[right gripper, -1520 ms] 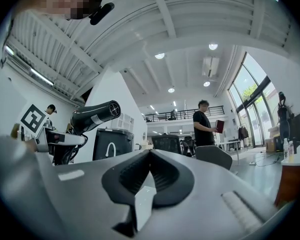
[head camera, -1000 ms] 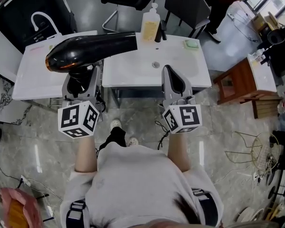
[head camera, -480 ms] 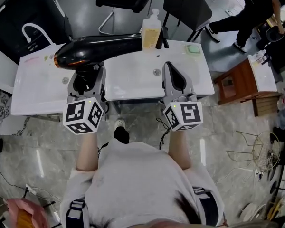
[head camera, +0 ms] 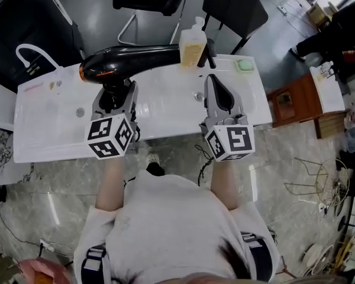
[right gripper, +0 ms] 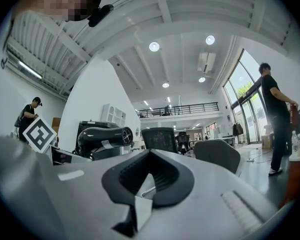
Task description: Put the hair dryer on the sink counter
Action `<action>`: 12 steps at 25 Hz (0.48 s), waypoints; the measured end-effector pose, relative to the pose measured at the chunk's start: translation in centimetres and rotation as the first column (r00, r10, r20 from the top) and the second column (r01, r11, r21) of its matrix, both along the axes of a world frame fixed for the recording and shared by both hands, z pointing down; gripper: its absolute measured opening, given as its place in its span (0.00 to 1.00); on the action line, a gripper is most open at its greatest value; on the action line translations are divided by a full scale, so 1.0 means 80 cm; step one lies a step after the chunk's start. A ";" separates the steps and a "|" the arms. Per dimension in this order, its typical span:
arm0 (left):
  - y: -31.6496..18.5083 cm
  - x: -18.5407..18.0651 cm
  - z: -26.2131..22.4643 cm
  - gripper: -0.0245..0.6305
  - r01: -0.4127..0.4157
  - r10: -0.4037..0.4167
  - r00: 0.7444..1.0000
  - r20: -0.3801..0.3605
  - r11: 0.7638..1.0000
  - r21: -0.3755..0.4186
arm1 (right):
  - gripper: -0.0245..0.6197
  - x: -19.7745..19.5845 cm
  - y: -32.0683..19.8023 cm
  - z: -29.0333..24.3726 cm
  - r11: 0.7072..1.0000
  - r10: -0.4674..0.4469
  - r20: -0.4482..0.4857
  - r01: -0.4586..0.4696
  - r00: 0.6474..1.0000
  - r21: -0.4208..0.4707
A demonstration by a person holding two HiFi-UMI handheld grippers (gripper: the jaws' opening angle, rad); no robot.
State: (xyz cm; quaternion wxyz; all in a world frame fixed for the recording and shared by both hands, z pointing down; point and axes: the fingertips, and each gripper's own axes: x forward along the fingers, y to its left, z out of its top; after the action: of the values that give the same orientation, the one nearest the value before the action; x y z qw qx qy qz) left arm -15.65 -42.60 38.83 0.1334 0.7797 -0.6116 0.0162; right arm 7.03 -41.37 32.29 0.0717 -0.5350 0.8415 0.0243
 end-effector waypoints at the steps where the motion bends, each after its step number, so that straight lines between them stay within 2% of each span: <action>1: -0.009 -0.001 0.008 0.46 -0.007 0.007 1.000 -0.002 1.000 -0.017 | 0.05 -0.001 -0.006 0.002 1.000 0.009 -0.003 -0.009 1.000 -0.005; 6: -0.053 -0.002 0.053 0.46 -0.045 0.042 0.999 -0.027 0.993 -0.106 | 0.05 -0.005 -0.031 0.018 0.998 0.052 -0.013 -0.052 0.999 -0.039; 12: -0.096 0.000 0.104 0.45 -0.080 0.071 0.996 -0.049 0.975 -0.208 | 0.05 -0.005 -0.061 0.034 0.992 0.098 -0.024 -0.099 0.995 -0.074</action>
State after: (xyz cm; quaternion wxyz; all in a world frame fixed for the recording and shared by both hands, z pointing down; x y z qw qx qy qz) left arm -15.64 -50.30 47.12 0.2269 0.7841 -0.5735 0.0698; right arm 6.66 -46.22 35.05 0.0417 -0.5779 0.8151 0.0014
